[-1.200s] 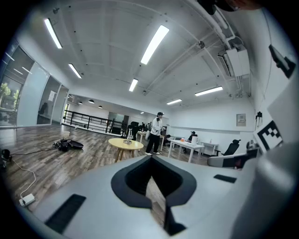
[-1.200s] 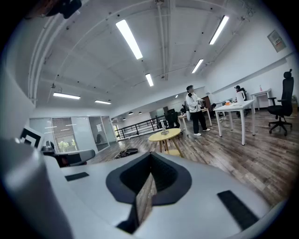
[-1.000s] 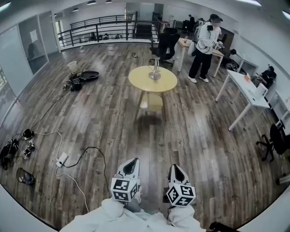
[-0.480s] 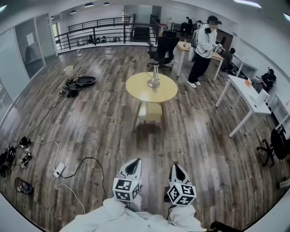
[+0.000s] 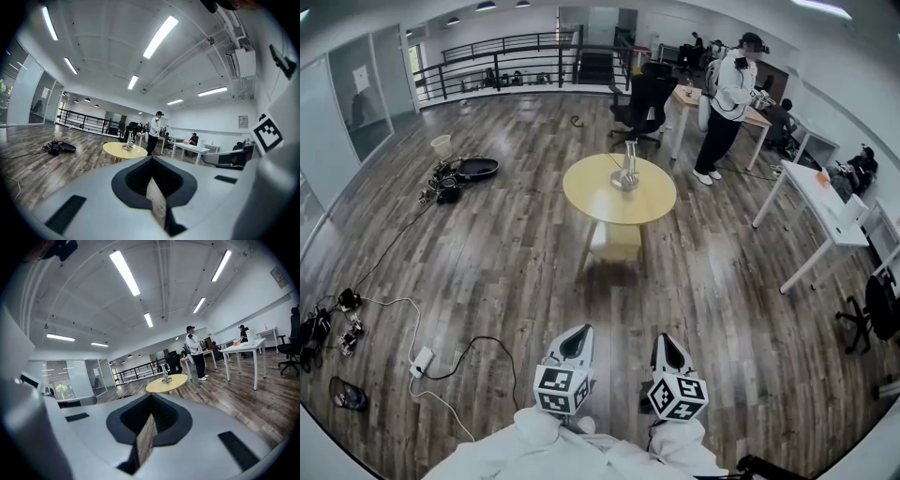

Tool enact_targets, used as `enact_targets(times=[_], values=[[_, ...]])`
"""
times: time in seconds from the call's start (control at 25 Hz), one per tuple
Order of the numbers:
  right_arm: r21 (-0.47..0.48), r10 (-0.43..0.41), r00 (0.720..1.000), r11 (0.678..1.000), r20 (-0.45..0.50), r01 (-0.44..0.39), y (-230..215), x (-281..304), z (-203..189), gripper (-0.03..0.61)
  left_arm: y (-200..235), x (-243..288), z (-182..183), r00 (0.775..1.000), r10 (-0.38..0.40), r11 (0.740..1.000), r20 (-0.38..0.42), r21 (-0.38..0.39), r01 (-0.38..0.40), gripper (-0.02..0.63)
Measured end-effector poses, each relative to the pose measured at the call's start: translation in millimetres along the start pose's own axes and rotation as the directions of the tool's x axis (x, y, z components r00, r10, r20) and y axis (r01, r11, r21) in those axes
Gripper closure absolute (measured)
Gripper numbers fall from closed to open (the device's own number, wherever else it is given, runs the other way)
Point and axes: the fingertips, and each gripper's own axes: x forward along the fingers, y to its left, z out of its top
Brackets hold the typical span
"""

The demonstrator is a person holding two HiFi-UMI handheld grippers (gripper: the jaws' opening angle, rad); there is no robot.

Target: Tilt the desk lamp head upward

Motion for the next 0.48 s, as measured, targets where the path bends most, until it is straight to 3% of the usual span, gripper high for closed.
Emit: enact_targets(times=[0.48], values=[[0.017, -0.067, 0.998, 0.998, -0.014, 0.067, -20, 56, 10, 0.566, 37, 63, 13, 1.000, -0.020, 1.000, -0.011, 0.003, 0.020, 0.615]])
